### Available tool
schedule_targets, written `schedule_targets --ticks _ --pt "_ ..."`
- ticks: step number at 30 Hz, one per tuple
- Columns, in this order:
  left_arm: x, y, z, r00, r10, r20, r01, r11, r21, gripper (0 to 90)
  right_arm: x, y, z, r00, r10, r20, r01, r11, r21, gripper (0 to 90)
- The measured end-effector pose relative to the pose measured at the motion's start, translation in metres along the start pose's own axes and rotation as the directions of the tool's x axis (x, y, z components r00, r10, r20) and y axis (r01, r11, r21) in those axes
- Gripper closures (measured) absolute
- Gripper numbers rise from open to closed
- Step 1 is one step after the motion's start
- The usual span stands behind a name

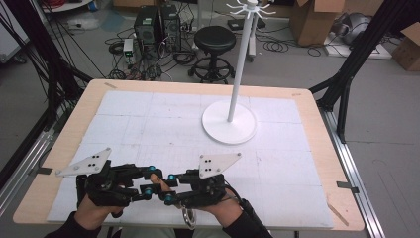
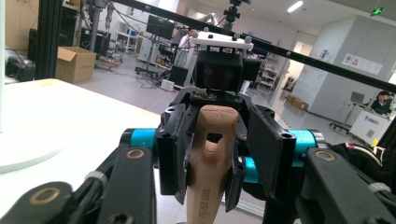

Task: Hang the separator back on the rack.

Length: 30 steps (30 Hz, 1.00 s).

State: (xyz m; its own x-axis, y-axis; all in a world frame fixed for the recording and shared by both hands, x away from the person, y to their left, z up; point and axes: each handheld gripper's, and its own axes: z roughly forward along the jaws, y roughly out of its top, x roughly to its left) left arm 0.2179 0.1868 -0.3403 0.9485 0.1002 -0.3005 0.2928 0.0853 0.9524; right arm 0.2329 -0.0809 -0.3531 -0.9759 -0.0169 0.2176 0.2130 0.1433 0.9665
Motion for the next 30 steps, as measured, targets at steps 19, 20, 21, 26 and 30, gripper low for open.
schedule_targets --ticks 19,20,21,26,30 --pt "-0.001 0.001 -0.003 0.9999 0.009 -0.007 -0.009 0.9999 -0.012 70.3 0.000 0.000 0.001 1.0000 0.002 -0.009 -0.002 1.000 0.000 66.8" --pt "-0.002 0.001 -0.002 0.9997 0.017 -0.016 -0.017 0.9998 -0.007 70.5 0.000 0.000 0.001 0.9999 0.001 -0.012 -0.002 1.000 -0.002 66.8" --pt "-0.004 0.003 -0.002 0.9994 0.025 -0.022 -0.025 0.9997 0.000 70.6 0.000 0.000 0.001 0.9999 0.001 -0.013 -0.001 1.000 -0.002 66.7" --pt "-0.009 0.007 0.000 0.9983 0.026 -0.053 -0.025 0.9995 0.017 70.9 0.000 0.001 0.001 0.9997 0.009 -0.024 -0.009 1.000 -0.014 66.6" --pt "-0.013 0.010 0.001 0.9967 0.037 -0.072 -0.035 0.9990 0.027 71.0 0.001 0.002 0.000 0.9996 0.011 -0.025 -0.011 1.000 -0.016 66.5"
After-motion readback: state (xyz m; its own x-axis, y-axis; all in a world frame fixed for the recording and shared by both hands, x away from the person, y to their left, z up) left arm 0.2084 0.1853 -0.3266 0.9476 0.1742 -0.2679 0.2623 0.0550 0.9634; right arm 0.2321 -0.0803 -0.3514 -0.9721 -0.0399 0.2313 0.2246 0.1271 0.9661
